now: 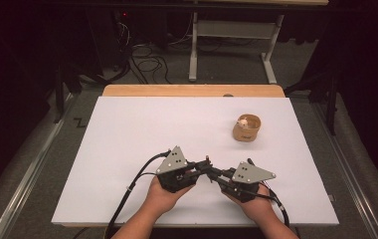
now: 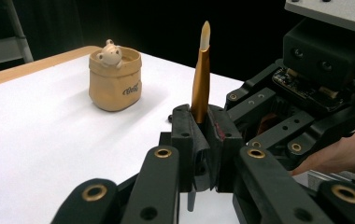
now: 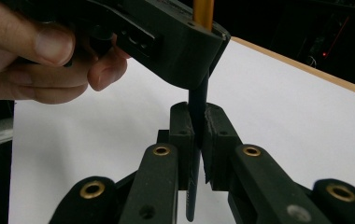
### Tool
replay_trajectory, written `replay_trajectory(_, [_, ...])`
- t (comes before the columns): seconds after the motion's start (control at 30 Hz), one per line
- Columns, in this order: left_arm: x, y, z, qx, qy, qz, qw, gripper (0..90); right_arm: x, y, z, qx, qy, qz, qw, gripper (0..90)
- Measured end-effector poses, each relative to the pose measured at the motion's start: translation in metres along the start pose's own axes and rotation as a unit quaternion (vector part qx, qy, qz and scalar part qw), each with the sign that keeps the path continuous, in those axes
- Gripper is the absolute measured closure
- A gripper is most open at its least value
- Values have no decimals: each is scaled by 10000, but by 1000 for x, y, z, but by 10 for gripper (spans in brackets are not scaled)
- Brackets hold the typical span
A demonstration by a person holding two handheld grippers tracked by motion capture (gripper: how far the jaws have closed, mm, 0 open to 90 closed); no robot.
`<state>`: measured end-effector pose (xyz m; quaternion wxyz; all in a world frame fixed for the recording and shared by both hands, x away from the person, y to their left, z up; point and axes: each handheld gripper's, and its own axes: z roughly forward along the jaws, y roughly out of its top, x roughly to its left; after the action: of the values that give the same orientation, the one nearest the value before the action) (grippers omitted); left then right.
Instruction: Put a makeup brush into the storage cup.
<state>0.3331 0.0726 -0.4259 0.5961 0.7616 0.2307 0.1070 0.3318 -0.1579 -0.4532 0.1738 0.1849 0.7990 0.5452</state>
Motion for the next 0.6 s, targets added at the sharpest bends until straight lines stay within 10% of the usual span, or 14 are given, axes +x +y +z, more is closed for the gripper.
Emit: replay_trajectory(0.6, [0, 0, 0, 6, -14, 6, 10000, 828, -1, 0, 0, -19, 45, -33, 10000, 854])
